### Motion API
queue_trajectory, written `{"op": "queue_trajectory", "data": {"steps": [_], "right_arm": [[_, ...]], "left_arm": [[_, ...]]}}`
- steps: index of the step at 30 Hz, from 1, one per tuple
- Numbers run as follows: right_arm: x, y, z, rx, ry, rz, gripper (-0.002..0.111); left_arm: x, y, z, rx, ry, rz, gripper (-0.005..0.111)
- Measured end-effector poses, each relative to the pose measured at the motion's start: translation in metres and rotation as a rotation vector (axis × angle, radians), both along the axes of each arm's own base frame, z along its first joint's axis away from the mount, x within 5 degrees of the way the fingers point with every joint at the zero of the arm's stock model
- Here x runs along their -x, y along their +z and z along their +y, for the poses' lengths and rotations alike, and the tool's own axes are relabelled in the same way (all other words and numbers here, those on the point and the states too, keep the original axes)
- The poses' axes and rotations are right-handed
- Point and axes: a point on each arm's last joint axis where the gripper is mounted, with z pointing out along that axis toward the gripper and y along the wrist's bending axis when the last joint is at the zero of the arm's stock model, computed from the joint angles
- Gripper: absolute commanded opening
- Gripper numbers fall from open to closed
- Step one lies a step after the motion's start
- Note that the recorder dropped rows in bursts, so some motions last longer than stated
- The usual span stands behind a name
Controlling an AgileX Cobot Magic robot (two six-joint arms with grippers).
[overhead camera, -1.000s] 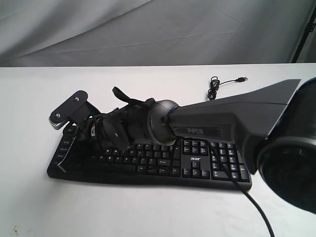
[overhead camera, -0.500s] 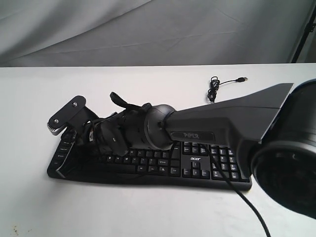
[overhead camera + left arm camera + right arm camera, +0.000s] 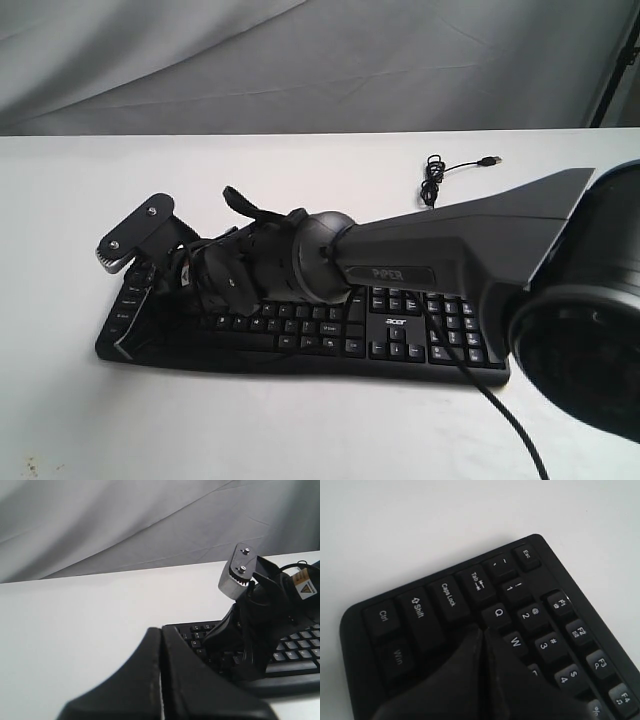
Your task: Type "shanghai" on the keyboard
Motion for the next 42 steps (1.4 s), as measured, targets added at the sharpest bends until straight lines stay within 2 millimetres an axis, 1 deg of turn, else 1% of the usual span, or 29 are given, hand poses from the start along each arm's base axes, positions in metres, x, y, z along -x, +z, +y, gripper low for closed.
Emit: {"op": "queue_trajectory", "data": {"steps": [6, 22, 24, 25, 26, 27, 28, 31, 34, 35, 38, 42], "right_arm": [[0.000, -0.006, 0.000, 0.007, -0.002, 0.008, 0.000], [0.000, -0.007, 0.000, 0.016, 0.010, -0.001, 0.000], [0.000, -0.004, 0.000, 0.014, 0.015, -0.009, 0.000], [0.000, 0.002, 0.000, 0.008, 0.017, -0.015, 0.000], [0.002, 0.009, -0.002, 0.004, 0.020, -0.022, 0.000], [0.004, 0.021, -0.006, -0.005, 0.020, -0.029, 0.000], [0.006, 0.030, -0.012, -0.012, 0.013, -0.035, 0.000], [0.005, 0.041, -0.033, -0.009, -0.016, -0.035, 0.000], [0.004, 0.037, -0.054, 0.017, -0.052, -0.009, 0.000], [0.003, 0.035, -0.058, 0.023, -0.057, -0.004, 0.000], [0.004, 0.029, -0.062, 0.037, -0.065, 0.013, 0.000], [0.004, 0.029, -0.062, 0.032, -0.070, 0.018, 0.000]], "left_arm": [[0.000, 0.000, 0.000, 0.000, 0.000, 0.000, 0.000], [0.000, 0.000, 0.000, 0.000, 0.000, 0.000, 0.000], [0.000, 0.000, 0.000, 0.000, 0.000, 0.000, 0.000], [0.000, 0.000, 0.000, 0.000, 0.000, 0.000, 0.000], [0.000, 0.000, 0.000, 0.000, 0.000, 0.000, 0.000], [0.000, 0.000, 0.000, 0.000, 0.000, 0.000, 0.000], [0.000, 0.000, 0.000, 0.000, 0.000, 0.000, 0.000], [0.000, 0.000, 0.000, 0.000, 0.000, 0.000, 0.000], [0.000, 0.000, 0.000, 0.000, 0.000, 0.000, 0.000], [0.000, 0.000, 0.000, 0.000, 0.000, 0.000, 0.000], [0.000, 0.000, 0.000, 0.000, 0.000, 0.000, 0.000], [0.000, 0.000, 0.000, 0.000, 0.000, 0.000, 0.000]]}}
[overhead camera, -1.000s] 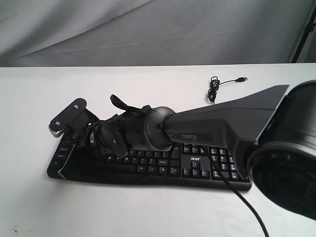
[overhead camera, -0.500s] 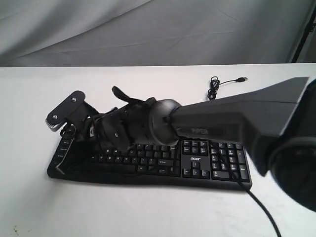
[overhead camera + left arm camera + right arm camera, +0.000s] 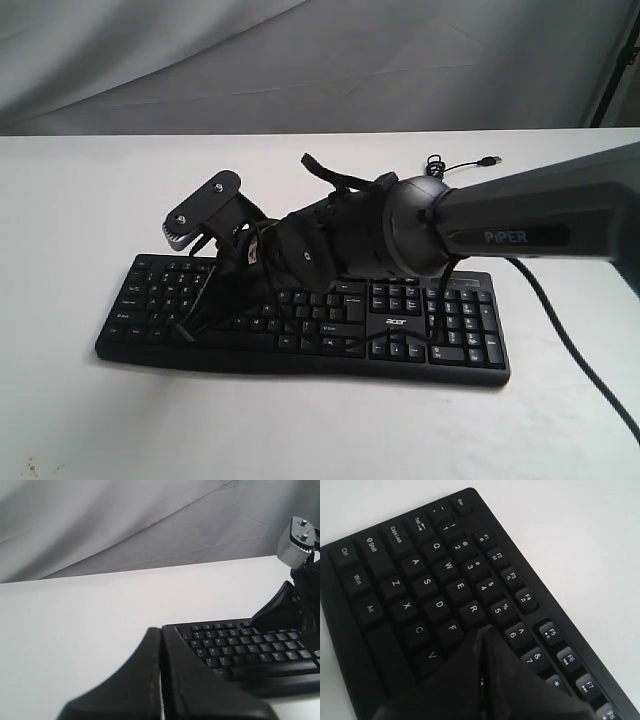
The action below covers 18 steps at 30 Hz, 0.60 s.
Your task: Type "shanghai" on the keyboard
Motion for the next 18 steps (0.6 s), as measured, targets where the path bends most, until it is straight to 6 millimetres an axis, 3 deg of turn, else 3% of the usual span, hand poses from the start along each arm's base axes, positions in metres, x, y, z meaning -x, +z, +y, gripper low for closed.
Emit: {"op": "queue_trajectory", "data": {"steps": [18], "right_arm": [[0.0031, -0.0038, -0.0026, 0.029, -0.001, 0.044, 0.000]], "left_arm": [[0.0000, 0.0000, 0.0000, 0.000, 0.000, 0.000, 0.000]]}}
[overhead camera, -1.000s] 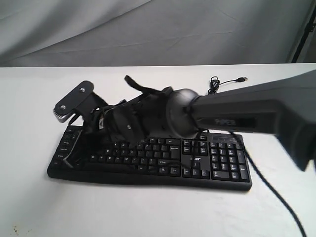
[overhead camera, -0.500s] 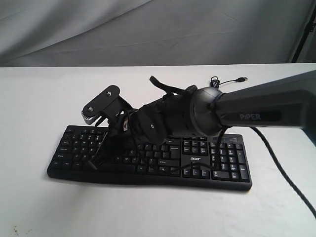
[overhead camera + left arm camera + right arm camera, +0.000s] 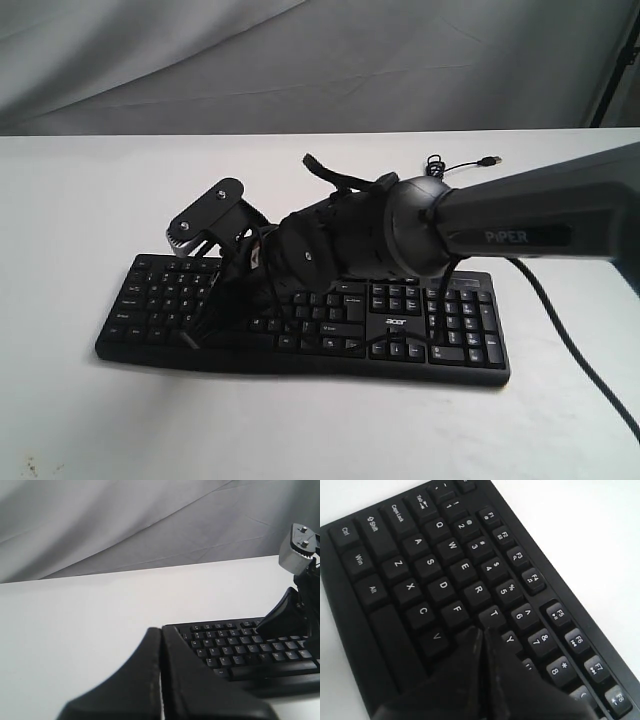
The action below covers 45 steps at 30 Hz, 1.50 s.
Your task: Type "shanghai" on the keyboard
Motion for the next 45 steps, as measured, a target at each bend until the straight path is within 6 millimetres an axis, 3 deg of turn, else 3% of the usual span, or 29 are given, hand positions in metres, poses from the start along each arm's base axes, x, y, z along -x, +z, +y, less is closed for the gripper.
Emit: {"op": "queue_trajectory", "data": {"steps": [24, 37, 42, 45], "right_arm": [[-0.005, -0.022, -0.003, 0.025, -0.015, 0.021, 0.000], [-0.006, -0.023, -0.002, 0.017, -0.016, 0.008, 0.000], [-0.004, -0.014, -0.003, 0.020, -0.010, 0.016, 0.000], [-0.005, 0.010, 0.018, -0.006, 0.028, 0.001, 0.000]], "left_arm": [[0.000, 0.000, 0.000, 0.000, 0.000, 0.000, 0.000], [0.000, 0.000, 0.000, 0.000, 0.000, 0.000, 0.000], [0.000, 0.000, 0.000, 0.000, 0.000, 0.000, 0.000], [0.000, 0.000, 0.000, 0.000, 0.000, 0.000, 0.000]]}}
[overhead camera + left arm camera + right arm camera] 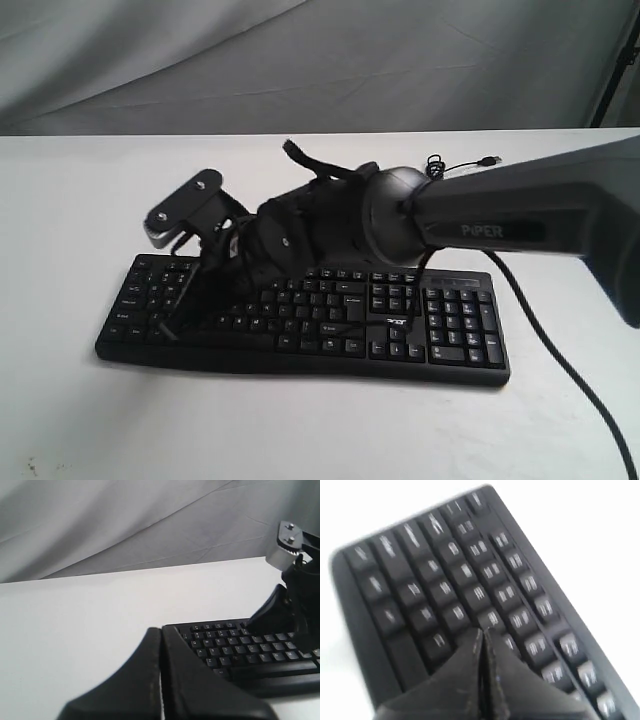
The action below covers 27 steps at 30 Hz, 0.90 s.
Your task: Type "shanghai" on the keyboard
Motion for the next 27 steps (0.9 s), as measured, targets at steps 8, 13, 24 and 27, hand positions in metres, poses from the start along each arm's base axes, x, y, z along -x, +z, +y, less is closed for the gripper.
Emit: {"op": "queue_trajectory", "data": {"steps": [8, 13, 24, 27], "right_arm": [[-0.013, -0.007, 0.062, -0.038, 0.072, -0.021, 0.000], [-0.013, -0.024, 0.066, -0.014, 0.079, 0.001, 0.000], [-0.013, -0.024, 0.067, -0.017, 0.078, -0.003, 0.000], [-0.013, -0.024, 0.067, -0.013, 0.085, -0.008, 0.000]], "left_arm": [[0.000, 0.000, 0.000, 0.000, 0.000, 0.000, 0.000], [0.000, 0.000, 0.000, 0.000, 0.000, 0.000, 0.000], [0.000, 0.000, 0.000, 0.000, 0.000, 0.000, 0.000], [0.000, 0.000, 0.000, 0.000, 0.000, 0.000, 0.000]]}}
